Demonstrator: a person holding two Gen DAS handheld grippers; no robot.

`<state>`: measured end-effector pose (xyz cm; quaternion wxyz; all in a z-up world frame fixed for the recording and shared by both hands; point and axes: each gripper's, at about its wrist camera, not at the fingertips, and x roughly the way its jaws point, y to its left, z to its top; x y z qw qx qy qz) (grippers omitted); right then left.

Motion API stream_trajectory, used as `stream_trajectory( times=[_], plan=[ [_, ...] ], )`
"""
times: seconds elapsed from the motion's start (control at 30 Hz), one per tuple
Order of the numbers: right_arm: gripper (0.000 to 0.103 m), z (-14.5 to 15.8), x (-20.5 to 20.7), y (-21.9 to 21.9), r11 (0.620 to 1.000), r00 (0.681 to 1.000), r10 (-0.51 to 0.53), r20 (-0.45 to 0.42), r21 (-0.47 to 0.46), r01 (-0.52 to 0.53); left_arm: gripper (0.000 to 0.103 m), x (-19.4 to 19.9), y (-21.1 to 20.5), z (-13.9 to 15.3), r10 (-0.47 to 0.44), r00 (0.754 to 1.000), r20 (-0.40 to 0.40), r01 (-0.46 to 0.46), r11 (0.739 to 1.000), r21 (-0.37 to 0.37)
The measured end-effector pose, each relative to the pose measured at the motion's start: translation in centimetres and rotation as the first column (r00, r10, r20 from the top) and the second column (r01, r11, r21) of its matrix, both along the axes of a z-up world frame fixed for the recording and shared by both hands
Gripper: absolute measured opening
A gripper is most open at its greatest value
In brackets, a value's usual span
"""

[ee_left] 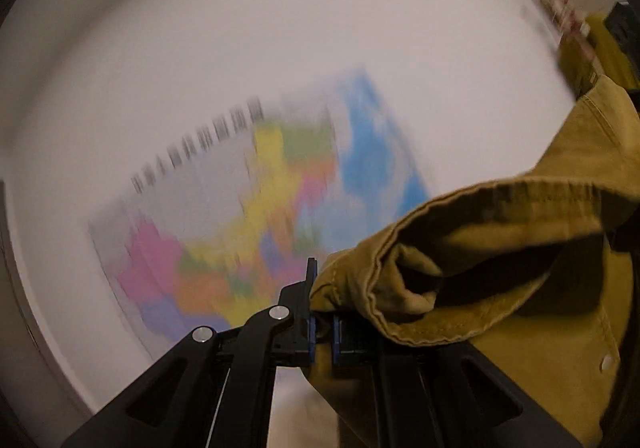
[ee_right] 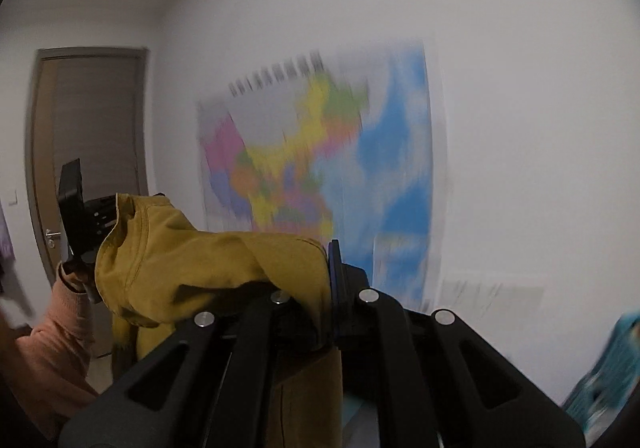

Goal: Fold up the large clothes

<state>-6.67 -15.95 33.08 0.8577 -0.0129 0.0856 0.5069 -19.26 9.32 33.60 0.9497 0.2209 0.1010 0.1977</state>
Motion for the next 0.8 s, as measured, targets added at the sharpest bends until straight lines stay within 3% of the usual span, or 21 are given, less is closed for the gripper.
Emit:
stream_trajectory(
  times=[0.1,0.17,0.27,0.4,0.47,0.5,0.53,0.6,0.63,0.73,0.77,0.8],
  plan=[
    [0.005,-6.4,8.6,5.1,0.997,0.98,-0.002,-0.2,-0.074,-0.013,0.004,6.4,3.8,-5.4,0.054,0.986,-0.156,-0.064,0.996,-0.063],
    [0.005,-11.2,13.8,8.5,0.992,0.949,-0.024,-0.316,-0.121,-0.015,0.003,11.8,6.9,-10.8,0.075,0.953,-0.295,-0.115,0.986,-0.122],
    [0.005,-18.7,20.1,13.1,0.975,0.893,-0.088,-0.441,-0.22,-0.012,0.003,18.5,11.1,-19.3,0.068,0.88,-0.471,-0.185,0.961,-0.206],
    [0.005,-27.2,25.2,16.4,0.941,0.814,-0.197,-0.546,-0.338,0.001,0.003,24.2,14.5,-28.5,0.049,0.799,-0.599,-0.258,0.928,-0.268],
    [0.01,-29.5,27.1,16.4,0.93,0.773,-0.265,-0.576,-0.365,0.047,0.004,25.6,15.5,-30.3,0.027,0.791,-0.611,-0.263,0.917,-0.3],
    [0.021,-29.9,27.5,16.5,0.92,0.765,-0.295,-0.573,-0.386,0.066,0.007,26.4,15.9,-30.6,0.008,0.787,-0.617,-0.257,0.913,-0.316],
    [0.038,-30.4,27.7,16.5,0.894,0.755,-0.355,-0.552,-0.436,0.102,0.011,27.1,16.9,-31.0,-0.013,0.779,-0.627,-0.269,0.896,-0.354],
    [0.059,-30.4,28.1,16.5,0.861,0.752,-0.416,-0.512,-0.488,0.144,0.041,27.8,18.0,-30.8,-0.025,0.78,-0.625,-0.289,0.872,-0.395],
    [0.062,-29.9,28.0,16.4,0.854,0.758,-0.428,-0.491,-0.495,0.162,0.058,27.5,18.6,-30.4,-0.035,0.788,-0.614,-0.286,0.863,-0.417],
    [0.063,-27.0,24.2,14.6,0.85,0.828,-0.402,-0.392,-0.496,0.178,0.062,24.5,19.4,-28.8,-0.086,0.831,-0.549,-0.217,0.86,-0.463],
    [0.065,-26.0,22.3,13.9,0.854,0.853,-0.383,-0.354,-0.489,0.18,0.07,22.9,19.5,-28.3,-0.109,0.842,-0.528,-0.191,0.855,-0.482],
    [0.074,-25.2,20.4,13.1,0.868,0.874,-0.35,-0.338,-0.468,0.167,0.074,21.8,19.5,-28.1,-0.131,0.847,-0.515,-0.169,0.853,-0.494]
  ],
)
